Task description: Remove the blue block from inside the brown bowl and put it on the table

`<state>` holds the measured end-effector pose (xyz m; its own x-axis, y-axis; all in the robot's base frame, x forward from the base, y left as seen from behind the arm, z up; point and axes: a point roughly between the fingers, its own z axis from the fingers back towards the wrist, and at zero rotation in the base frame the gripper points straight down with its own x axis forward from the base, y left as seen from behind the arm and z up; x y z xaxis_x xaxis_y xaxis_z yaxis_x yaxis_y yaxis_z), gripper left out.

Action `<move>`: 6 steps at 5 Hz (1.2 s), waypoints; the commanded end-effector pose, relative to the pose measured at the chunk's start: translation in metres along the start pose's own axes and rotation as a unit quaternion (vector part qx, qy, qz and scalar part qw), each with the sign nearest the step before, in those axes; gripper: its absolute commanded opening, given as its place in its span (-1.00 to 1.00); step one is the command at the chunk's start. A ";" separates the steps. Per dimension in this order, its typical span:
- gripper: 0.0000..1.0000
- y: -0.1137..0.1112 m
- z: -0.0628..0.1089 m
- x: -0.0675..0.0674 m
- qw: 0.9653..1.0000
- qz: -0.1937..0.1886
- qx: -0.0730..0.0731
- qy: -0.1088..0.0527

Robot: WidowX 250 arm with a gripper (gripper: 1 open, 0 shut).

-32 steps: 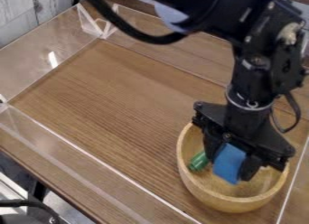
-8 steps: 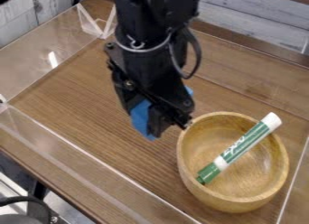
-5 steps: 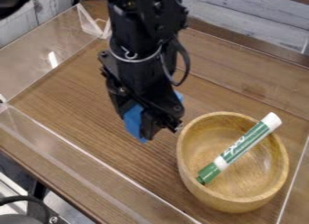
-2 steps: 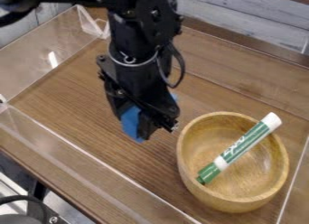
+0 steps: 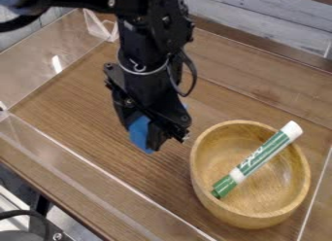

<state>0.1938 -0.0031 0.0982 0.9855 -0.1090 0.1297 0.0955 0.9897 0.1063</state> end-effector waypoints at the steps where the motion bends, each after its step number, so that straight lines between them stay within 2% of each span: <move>1: -1.00 0.004 0.001 0.006 1.000 0.006 0.004 -0.011; 6: -1.00 0.008 -0.026 0.010 0.999 0.033 0.015 0.002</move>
<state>0.2026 0.0039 0.0680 0.9934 -0.0494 0.1038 0.0366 0.9918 0.1224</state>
